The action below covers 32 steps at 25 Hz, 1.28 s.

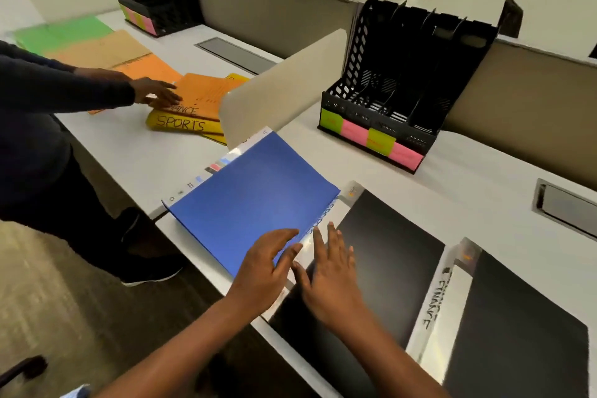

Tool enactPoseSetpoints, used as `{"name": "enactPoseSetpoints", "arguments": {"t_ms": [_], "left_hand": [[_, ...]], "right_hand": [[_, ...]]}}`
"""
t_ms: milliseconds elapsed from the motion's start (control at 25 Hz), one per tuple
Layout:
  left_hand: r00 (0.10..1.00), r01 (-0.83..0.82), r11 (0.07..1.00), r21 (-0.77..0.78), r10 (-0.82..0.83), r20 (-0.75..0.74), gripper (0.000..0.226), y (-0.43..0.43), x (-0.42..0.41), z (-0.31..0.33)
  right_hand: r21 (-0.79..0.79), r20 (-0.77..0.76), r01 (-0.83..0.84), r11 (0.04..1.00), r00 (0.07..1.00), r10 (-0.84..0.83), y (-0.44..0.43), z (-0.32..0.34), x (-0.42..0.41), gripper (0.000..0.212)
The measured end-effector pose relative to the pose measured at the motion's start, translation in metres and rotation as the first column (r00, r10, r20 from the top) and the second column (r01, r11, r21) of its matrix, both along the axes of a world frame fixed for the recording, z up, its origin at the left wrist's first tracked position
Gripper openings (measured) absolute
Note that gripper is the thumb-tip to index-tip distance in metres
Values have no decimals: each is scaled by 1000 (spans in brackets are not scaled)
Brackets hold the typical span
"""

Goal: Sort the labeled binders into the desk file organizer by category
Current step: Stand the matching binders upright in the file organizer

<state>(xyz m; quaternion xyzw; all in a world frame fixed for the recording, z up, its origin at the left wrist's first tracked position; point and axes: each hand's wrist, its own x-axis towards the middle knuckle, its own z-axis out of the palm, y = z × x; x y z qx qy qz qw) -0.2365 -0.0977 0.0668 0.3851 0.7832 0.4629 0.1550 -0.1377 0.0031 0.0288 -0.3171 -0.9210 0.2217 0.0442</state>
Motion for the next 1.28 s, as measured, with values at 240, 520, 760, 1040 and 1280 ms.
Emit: {"name": "enactPoseSetpoints", "arguments": {"t_ms": [240,520,760,1040,1280], "left_hand": [[992,129,991,27,-129,-16,31,30,-78,-13],[918,254,936,-242,-313,-245,51,43,-183,-32],[824,189,841,-508,-417,-384,72,53,-244,-40],[926,39,848,-529,-230,-300,65,53,-279,-34],[986,135,834,-536,-169,-14,42,58,-282,-17]], "right_hand": [[-129,-48,99,987,993,-106,-10,-13,-75,73],[-157,-35,353,922,931,-363,-14,-18,-155,71],[-121,44,511,851,859,-509,-26,-42,-188,77],[-54,95,539,840,841,-533,-35,-63,-196,81],[-101,145,544,833,837,-528,-36,-58,-201,84]]}}
